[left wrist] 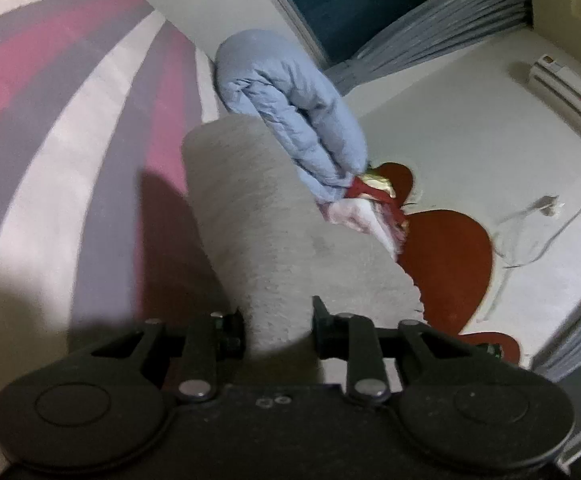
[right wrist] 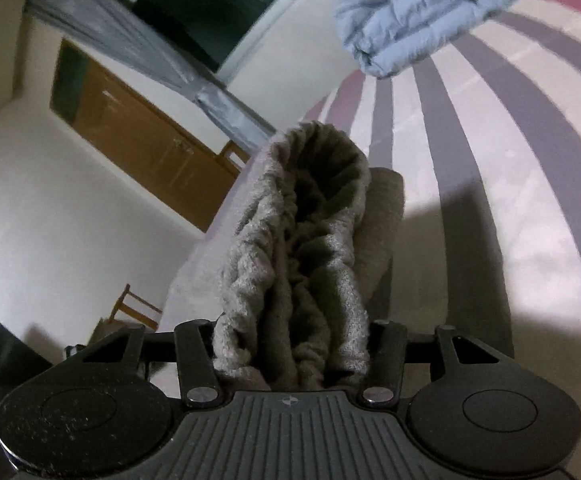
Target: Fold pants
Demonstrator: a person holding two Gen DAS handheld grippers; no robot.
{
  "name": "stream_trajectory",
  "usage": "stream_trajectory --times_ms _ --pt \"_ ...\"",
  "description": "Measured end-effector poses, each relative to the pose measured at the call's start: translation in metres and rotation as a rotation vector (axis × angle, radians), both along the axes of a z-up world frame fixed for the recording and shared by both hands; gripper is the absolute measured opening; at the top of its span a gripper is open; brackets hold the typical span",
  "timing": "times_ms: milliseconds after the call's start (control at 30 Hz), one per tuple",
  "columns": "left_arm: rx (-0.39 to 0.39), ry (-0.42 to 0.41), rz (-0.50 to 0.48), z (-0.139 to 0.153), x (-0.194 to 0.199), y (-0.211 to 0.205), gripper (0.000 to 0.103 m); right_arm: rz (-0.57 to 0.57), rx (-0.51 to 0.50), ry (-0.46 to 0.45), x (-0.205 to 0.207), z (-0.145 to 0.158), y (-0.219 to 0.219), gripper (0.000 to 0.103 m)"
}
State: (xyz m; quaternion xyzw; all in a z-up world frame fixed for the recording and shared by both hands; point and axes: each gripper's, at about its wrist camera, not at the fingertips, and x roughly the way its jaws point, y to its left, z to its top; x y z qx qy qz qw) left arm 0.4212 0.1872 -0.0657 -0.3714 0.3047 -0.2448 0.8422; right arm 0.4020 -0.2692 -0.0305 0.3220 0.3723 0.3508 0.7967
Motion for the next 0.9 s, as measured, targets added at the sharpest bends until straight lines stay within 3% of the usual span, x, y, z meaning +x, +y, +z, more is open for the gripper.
stream_trajectory --times_ms 33,67,100,133,167,267,367,433,533,700,900 --pt "0.079 0.023 0.024 -0.003 0.005 -0.003 0.066 -0.013 -0.035 0.03 0.012 -0.012 0.002 0.069" --pt "0.228 0.082 0.096 -0.008 0.011 -0.007 0.094 -0.068 -0.13 0.059 0.022 -0.022 0.003 0.092" --pt "0.409 0.134 0.138 -0.015 0.015 -0.016 0.095 -0.152 -0.296 0.094 0.03 -0.032 0.01 0.1" --pt "0.513 0.11 0.109 -0.02 0.014 -0.025 0.097 -0.142 -0.348 0.093 0.032 -0.04 0.012 0.101" --pt "0.557 0.075 0.098 -0.022 0.009 -0.031 0.097 -0.117 -0.338 0.08 0.031 -0.042 0.012 0.103" --pt "0.535 0.061 0.145 -0.019 -0.009 -0.03 0.097 -0.1 -0.351 0.069 0.024 -0.034 0.007 0.103" --pt "0.564 0.022 0.224 -0.011 -0.045 -0.026 0.097 -0.157 -0.313 -0.032 -0.005 -0.014 -0.014 0.103" --pt "0.613 -0.022 0.261 -0.007 -0.076 -0.026 0.097 -0.181 -0.342 -0.102 -0.037 -0.007 -0.03 0.103" --pt "0.676 -0.001 0.333 -0.002 -0.119 -0.026 0.097 -0.198 -0.449 -0.216 -0.086 0.0 -0.032 0.103" --pt "0.67 -0.051 0.337 0.013 -0.198 -0.043 0.097 -0.214 -0.521 -0.289 -0.176 -0.005 -0.029 0.103" --pt "0.694 -0.14 0.368 0.048 -0.271 -0.073 0.097 -0.335 -0.559 -0.372 -0.279 0.004 -0.019 0.103"
